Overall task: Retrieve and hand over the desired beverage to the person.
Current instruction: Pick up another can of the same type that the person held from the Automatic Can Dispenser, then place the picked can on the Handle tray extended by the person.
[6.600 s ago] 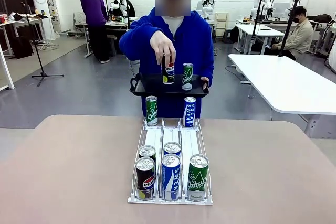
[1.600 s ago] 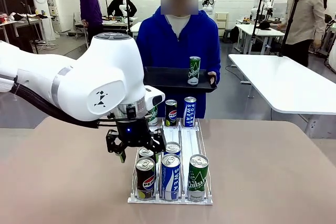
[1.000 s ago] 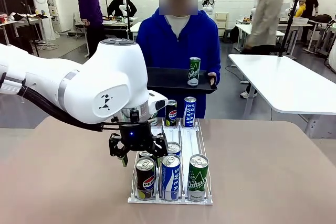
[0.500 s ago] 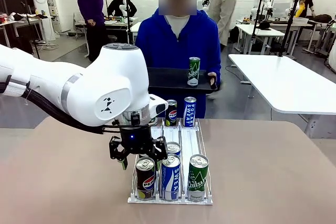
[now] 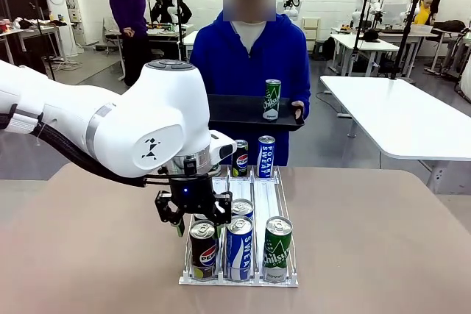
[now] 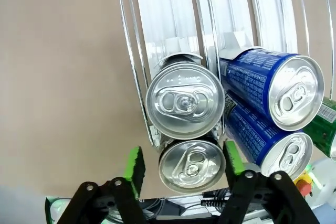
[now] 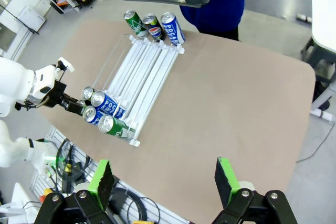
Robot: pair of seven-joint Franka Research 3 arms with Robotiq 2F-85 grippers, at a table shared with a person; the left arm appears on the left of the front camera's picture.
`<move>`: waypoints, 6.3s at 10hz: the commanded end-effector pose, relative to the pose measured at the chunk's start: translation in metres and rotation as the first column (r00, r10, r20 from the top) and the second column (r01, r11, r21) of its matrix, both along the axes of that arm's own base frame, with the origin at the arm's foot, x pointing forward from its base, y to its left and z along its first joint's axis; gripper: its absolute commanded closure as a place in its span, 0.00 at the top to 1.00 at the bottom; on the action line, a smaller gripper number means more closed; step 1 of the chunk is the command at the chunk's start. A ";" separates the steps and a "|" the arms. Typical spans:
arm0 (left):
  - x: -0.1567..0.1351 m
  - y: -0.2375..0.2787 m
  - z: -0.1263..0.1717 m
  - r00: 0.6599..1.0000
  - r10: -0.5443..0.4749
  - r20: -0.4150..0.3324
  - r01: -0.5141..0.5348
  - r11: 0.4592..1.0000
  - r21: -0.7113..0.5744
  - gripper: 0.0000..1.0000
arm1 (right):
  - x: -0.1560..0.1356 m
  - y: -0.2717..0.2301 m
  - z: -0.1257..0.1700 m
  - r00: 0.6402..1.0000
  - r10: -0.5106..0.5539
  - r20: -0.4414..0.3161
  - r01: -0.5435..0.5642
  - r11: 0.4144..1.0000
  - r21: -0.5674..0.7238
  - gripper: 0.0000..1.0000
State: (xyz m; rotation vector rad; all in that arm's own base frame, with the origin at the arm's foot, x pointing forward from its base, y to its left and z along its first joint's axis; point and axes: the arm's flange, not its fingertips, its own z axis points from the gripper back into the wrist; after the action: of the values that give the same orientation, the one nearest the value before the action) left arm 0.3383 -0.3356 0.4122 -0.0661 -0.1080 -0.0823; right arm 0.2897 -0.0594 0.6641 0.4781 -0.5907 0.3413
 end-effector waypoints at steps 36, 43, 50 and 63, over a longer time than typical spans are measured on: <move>-0.021 -0.080 0.247 0.984 -0.152 0.096 0.150 0.988 0.037 0.52 | 0.000 0.000 -0.001 1.000 0.001 -0.002 -0.001 1.000 0.001 1.00; 0.063 -0.021 0.269 0.998 -0.048 0.035 0.050 0.998 -0.043 0.58 | 0.000 0.000 -0.001 1.000 0.001 -0.002 -0.001 1.000 0.001 1.00; 0.171 0.044 0.221 1.000 0.027 -0.006 -0.027 1.000 -0.010 0.58 | 0.000 0.000 -0.001 1.000 0.001 -0.002 -0.001 1.000 0.001 1.00; 0.183 0.027 0.188 0.996 -0.047 -0.073 0.050 0.998 0.043 1.00 | 0.000 0.000 -0.001 1.000 0.001 -0.002 -0.001 1.000 0.001 1.00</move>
State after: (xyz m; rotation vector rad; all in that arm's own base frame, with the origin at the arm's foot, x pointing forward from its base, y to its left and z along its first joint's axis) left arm 0.5161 -0.3116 0.5926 -0.0462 -0.0292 -0.1056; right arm 0.2896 -0.0600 0.6641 0.4783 -0.5911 0.3400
